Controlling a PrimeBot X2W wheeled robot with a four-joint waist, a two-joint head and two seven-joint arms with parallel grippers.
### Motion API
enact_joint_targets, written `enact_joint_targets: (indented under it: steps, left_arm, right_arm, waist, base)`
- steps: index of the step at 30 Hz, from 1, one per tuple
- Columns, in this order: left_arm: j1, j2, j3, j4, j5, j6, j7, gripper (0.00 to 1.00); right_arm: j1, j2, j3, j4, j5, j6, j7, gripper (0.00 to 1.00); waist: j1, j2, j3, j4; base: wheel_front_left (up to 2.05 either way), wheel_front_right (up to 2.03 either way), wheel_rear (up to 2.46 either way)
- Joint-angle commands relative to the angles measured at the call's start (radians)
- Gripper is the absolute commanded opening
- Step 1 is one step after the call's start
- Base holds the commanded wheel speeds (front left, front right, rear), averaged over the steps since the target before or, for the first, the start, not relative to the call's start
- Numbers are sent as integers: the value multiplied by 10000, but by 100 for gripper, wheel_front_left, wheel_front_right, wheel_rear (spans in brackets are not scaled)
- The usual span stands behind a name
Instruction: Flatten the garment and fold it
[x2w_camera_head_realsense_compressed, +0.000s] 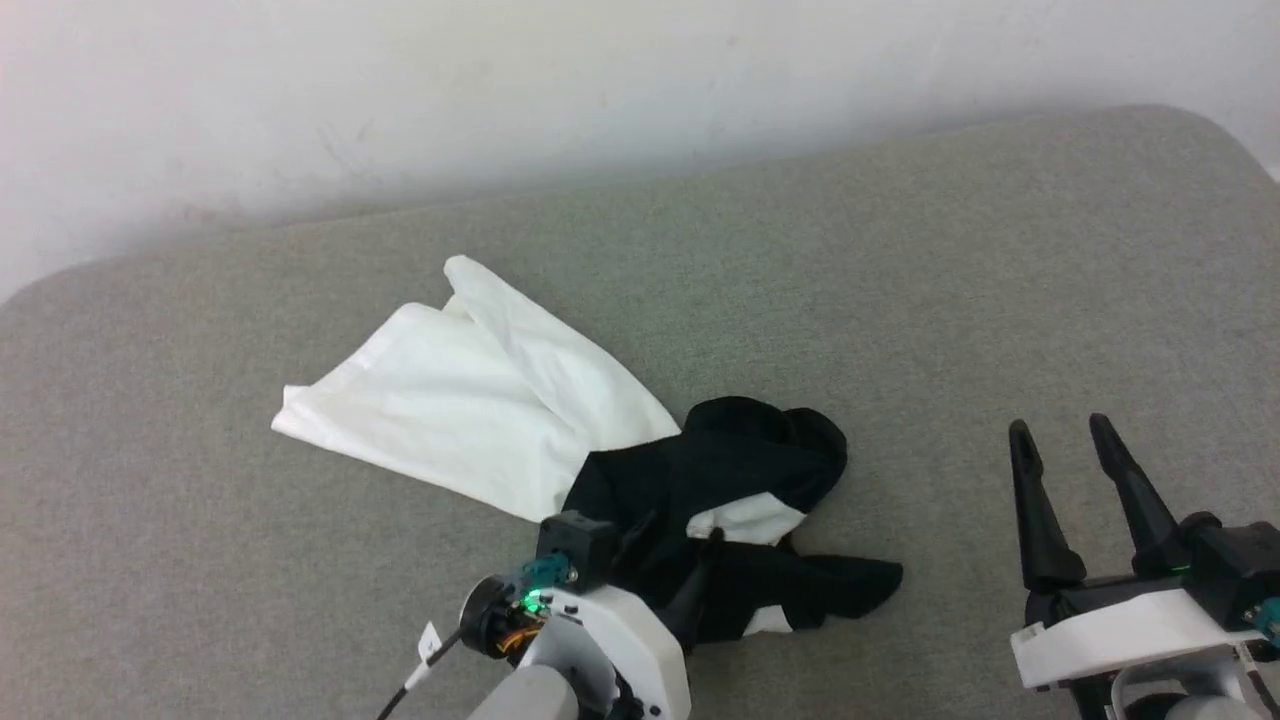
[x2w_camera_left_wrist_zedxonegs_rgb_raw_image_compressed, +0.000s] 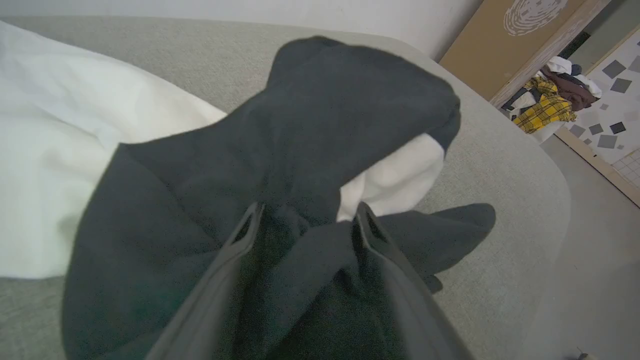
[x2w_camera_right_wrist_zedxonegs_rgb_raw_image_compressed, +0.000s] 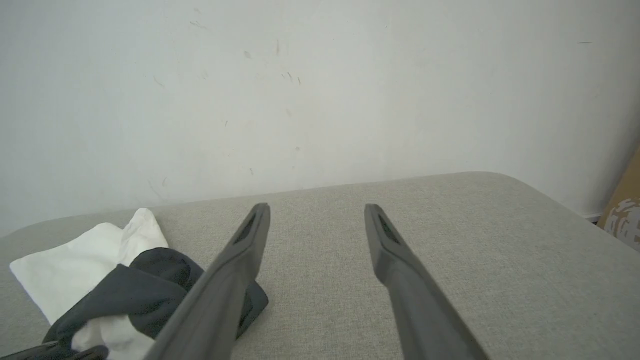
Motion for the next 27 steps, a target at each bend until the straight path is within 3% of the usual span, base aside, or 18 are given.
enact_joint_targets:
  steps: [1,5,10,18,27]
  left_arm:
    - [131,95,-80,-105,178,-66,-468,100]
    - [325,206,-96,-754,529,6,-1453,100]
    - [577,228,482,-2219,852,437,-1795,100]
    - [1527,372,2493,-4022,1283,1128,-1814,100]
    - [2737,1015,4305,-4164,1415,1339,-1816,100]
  right_arm:
    - [12,22,40,28,31,-19,-32,100]
    - [-1,22,103,46,-81,-19,-30,100]
    - [103,22,112,-58,-251,-19,28,100]
    - [342,22,202,-254,-412,-19,237,100]
    - [774,22,270,-422,-532,-19,404,100]
  waist:
    - [-1,-1,48,197]
    - [-1,-1,-143,539]
    - [-1,-1,-472,984]
    - [-1,-1,-825,1331]
    - [-1,-1,-1097,1404]
  base:
    - [0,0,0]
    - [0,0,0]
    - [0,0,0]
    - [0,0,0]
    - [0,0,0]
